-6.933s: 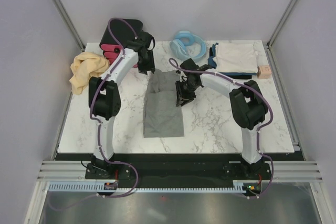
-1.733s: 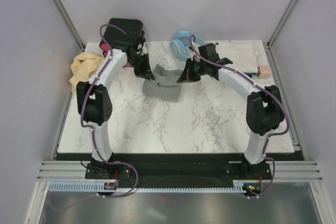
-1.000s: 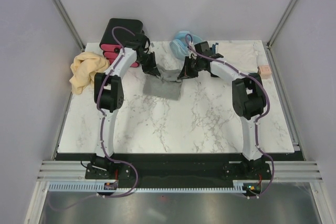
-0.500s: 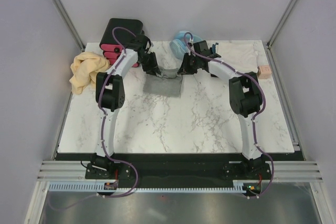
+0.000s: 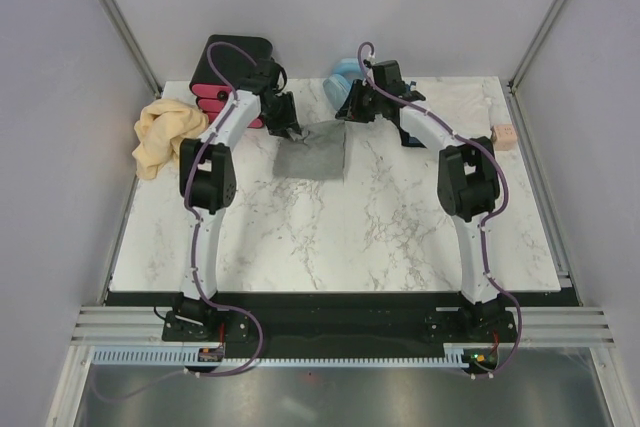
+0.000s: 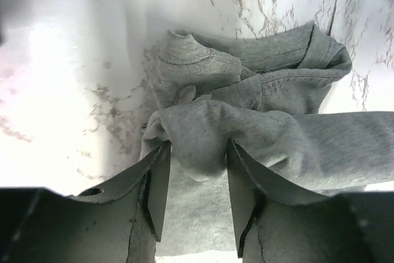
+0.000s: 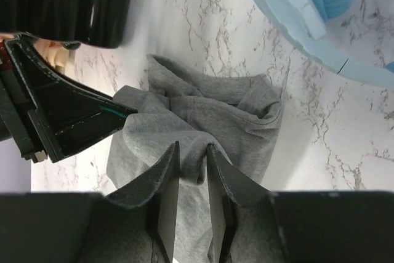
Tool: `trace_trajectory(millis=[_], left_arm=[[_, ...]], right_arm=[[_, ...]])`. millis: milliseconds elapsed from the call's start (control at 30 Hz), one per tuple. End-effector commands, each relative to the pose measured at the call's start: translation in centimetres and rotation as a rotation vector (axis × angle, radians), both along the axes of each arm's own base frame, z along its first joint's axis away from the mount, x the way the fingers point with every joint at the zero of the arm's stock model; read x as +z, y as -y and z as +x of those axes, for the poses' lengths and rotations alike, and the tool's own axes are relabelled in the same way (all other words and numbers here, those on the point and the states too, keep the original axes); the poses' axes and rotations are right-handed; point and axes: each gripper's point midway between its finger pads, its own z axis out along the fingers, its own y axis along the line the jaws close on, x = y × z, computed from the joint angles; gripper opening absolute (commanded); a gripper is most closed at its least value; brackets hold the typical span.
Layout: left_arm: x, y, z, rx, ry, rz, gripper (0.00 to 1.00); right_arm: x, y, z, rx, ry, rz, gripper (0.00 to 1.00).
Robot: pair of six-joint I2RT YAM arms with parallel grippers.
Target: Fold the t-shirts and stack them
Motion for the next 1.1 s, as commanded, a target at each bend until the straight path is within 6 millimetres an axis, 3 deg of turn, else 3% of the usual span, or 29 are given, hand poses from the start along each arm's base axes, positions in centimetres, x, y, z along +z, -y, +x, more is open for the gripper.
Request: trace_trajectory(millis=[0,133,300,333,367,467,567,600,633,667,700,800,933,1067], left_arm=[[7.3,-1.7,2.3,0.059,0.209,0.056,0.49],[10.3,-2.5,2.9,0.083,0.299,0.071,0.52],[11.8,-2.5,2.4,0.086,0.326,0.054,0.53],[12.2,-2.3,2.4,0.083,0.338,0.042,0.53],[12.9,-1.7,2.1,0.058,0.349,0.007,0.53],[13.2,0.2,1.2,-0.019,0.351,-0.081,0.52],[11.8,1.6,-0.5,-0.091,0.309,-0.133,0.42],[10.2,1.9,-1.3,-0.111,0.266,-0.142,0.34],[9.3,2.4,-1.9,-0.132,0.242,-0.159,0.13],[8.6,3.1,-2.6,-0.159,0.221,-0.184,0.04],[6.8,3.3,-3.5,-0.166,0.178,-0.182,0.02],[4.7,4.4,-4.8,-0.196,0.159,-0.169,0.02],[3.9,5.7,-5.9,-0.230,0.156,-0.169,0.02],[2.6,6.4,-6.6,-0.257,0.122,-0.176,0.02]], right_arm=[[3.2,0.3,2.3,-0.037,0.089,0.040,0.31],[3.7,0.8,2.4,-0.050,0.095,0.042,0.31],[4.6,1.4,2.8,-0.068,0.103,0.056,0.32],[4.7,1.6,3.0,-0.072,0.102,0.064,0.32],[4.8,1.5,3.1,-0.075,0.095,0.076,0.42],[5.6,1.6,3.5,-0.079,0.105,0.096,0.39],[7.2,1.4,3.0,-0.056,0.131,0.108,0.39],[7.6,0.7,2.4,-0.012,0.128,0.137,0.37],[7.5,-0.2,1.8,0.023,0.121,0.146,0.36],[7.3,-0.7,1.4,0.042,0.111,0.146,0.34],[6.5,-1.1,1.0,0.056,0.100,0.137,0.32],[4.4,-2.6,-0.2,0.094,0.067,0.110,0.33],[2.2,-4.1,-1.4,0.129,0.035,0.075,0.35],[-1.0,-4.1,-1.9,0.115,-0.045,0.044,0.34]])
